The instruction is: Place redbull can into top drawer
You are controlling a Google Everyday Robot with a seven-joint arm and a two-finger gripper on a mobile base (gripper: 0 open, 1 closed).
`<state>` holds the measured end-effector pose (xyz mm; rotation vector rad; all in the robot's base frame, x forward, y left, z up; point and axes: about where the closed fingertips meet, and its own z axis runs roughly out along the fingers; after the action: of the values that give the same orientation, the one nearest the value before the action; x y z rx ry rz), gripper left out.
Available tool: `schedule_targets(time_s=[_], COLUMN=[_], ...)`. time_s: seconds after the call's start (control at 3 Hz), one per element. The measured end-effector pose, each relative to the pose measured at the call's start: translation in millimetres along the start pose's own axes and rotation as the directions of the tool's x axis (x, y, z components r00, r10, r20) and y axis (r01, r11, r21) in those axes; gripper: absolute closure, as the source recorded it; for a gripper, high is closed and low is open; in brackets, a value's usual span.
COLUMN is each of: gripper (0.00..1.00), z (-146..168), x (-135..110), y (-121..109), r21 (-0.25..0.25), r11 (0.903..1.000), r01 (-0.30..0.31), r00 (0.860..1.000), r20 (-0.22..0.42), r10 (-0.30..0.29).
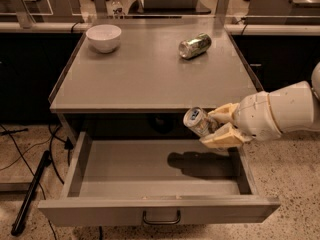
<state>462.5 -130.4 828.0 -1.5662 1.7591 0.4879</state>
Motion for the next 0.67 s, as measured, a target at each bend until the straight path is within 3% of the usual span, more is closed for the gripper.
schedule_targets(time_s=[0.33, 0.67], gripper=[1.0, 1.0], z=[34.2, 35.3], x=[15.1, 16.2], y=[-14.4, -14.1], r21=[0.039, 0.037], r11=[0.9992, 0.9993], r01=[0.003, 0.004], r00=[0.997, 0.997], r20=[0.08, 0.08], r10=[-0.006, -0.007])
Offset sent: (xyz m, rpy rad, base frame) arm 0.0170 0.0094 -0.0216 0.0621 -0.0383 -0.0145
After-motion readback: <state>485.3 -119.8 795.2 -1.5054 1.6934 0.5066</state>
